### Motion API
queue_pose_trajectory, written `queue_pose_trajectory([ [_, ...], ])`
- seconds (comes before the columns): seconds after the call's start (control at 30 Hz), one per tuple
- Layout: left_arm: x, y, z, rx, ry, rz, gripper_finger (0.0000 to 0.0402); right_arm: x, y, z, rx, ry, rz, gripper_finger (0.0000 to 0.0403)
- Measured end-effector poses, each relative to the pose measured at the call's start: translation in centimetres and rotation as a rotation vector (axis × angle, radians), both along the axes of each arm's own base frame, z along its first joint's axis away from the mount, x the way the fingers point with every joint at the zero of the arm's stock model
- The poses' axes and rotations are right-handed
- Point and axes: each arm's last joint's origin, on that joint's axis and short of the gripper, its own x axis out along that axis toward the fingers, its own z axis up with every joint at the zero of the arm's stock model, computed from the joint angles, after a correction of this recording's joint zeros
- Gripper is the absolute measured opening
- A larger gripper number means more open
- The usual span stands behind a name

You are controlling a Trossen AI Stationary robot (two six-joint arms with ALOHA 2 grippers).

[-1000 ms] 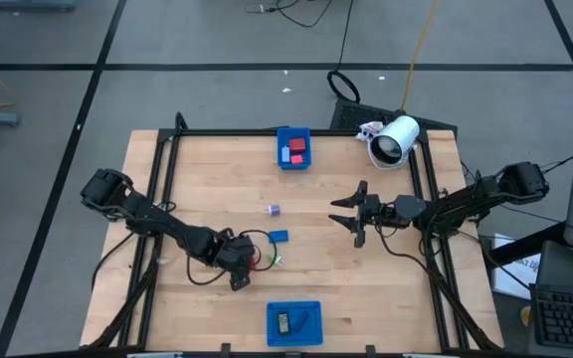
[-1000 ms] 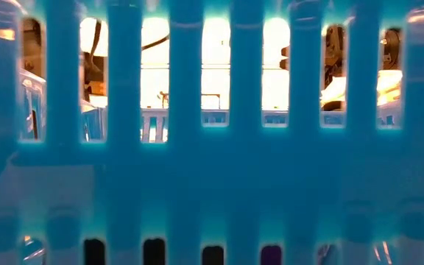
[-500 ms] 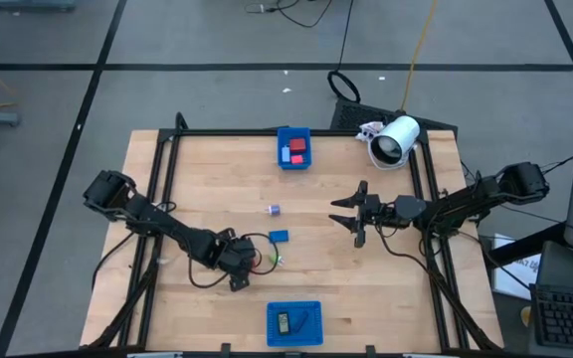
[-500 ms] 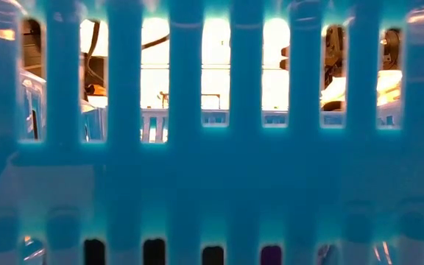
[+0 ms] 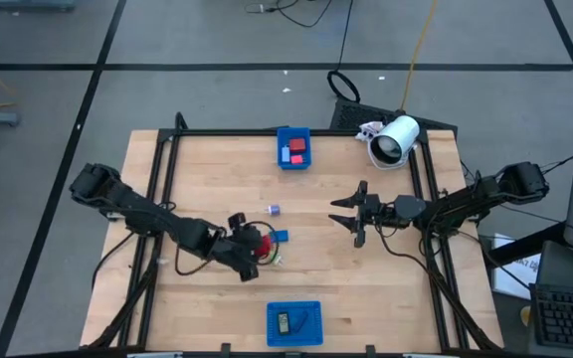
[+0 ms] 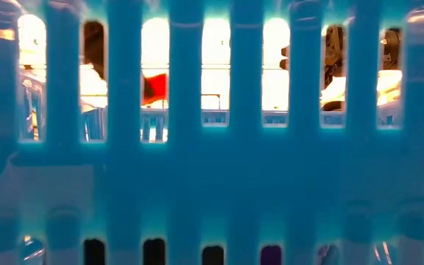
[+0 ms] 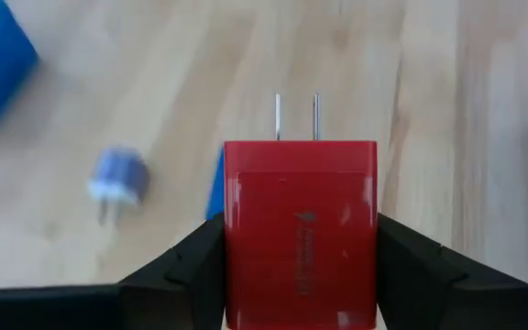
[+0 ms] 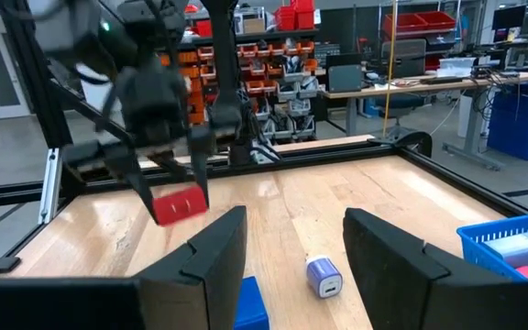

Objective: Pick & Place Office items
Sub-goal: Put the red charger adapter into the top blue bin

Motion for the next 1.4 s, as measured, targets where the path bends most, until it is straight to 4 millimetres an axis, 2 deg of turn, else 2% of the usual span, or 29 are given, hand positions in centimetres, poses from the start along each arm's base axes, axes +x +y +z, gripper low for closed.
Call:
queue_pose_trajectory([
  [0.17,1.1,0.7,2.2,0.074,-0.178,-0.045,0.0216,0.0,0.0,0.0,0.000,-0.001,0.000,0.0171],
  [0.33,2.3,2.2,3.1,0.076,-0.261,-0.074,0.0220,0.0,0.0,0.0,0.000,-0.004,0.000,0.0171],
  [0.67,4.3,7.2,4.5,0.079,-0.408,-0.121,0.0210,0.0,0.0,0.0,0.000,-0.003,0.003,0.0171],
  [0.97,5.0,12.3,5.8,0.049,-0.555,-0.161,0.0210,0.0,0.0,0.0,0.000,-0.002,0.004,0.0171],
  [1.07,5.5,13.9,5.6,0.036,-0.593,-0.155,0.0210,0.0,0.0,0.0,-0.003,-0.001,0.003,0.0171],
  [1.17,6.2,15.5,4.5,0.018,-0.609,-0.134,0.0210,0.0,0.0,0.0,-0.009,0.002,0.003,0.0171],
  [1.4,6.9,20.5,1.1,-0.017,-0.570,0.021,0.0210,0.0,0.0,0.0,-0.012,0.002,0.003,0.0171],
])
